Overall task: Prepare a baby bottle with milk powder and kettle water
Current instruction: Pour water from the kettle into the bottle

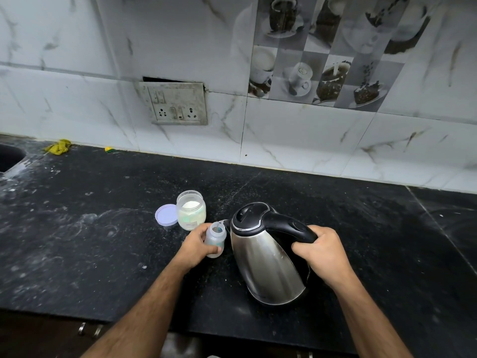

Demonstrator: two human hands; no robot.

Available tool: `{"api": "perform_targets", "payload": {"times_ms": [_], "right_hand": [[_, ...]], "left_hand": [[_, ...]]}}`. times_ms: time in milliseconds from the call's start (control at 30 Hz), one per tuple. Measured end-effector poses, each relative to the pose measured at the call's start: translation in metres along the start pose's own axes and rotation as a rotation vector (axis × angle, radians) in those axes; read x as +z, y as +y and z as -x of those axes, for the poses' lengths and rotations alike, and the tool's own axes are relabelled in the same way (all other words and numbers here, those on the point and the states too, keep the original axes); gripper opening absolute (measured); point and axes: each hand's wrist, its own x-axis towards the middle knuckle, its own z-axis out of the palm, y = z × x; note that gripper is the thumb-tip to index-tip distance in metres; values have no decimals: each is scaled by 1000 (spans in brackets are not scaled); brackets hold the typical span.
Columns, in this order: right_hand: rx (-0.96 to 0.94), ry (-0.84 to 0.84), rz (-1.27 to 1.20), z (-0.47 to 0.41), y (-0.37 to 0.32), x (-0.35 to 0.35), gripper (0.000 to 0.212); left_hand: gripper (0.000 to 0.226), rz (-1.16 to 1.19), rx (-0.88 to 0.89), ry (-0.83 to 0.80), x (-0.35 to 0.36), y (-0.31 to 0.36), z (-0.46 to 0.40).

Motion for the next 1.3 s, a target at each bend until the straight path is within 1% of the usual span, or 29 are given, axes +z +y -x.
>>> {"api": "perform_targets", "payload": {"times_ms": [233,600,833,1300], "right_hand": [[-2,-12,1,-1,0,0,18],[-11,-17,-7,-1,-2,0,22],[-6,-23,-24,1,-5,0,13],[10,-32,-12,0,-5,-1,12]], "left_hand": [[66,16,4,-2,2,1,-1],[66,30,4,5,2,-1,0],[65,33,10,13,2,-1,2],[64,35,16,10,2,-2,5]]}}
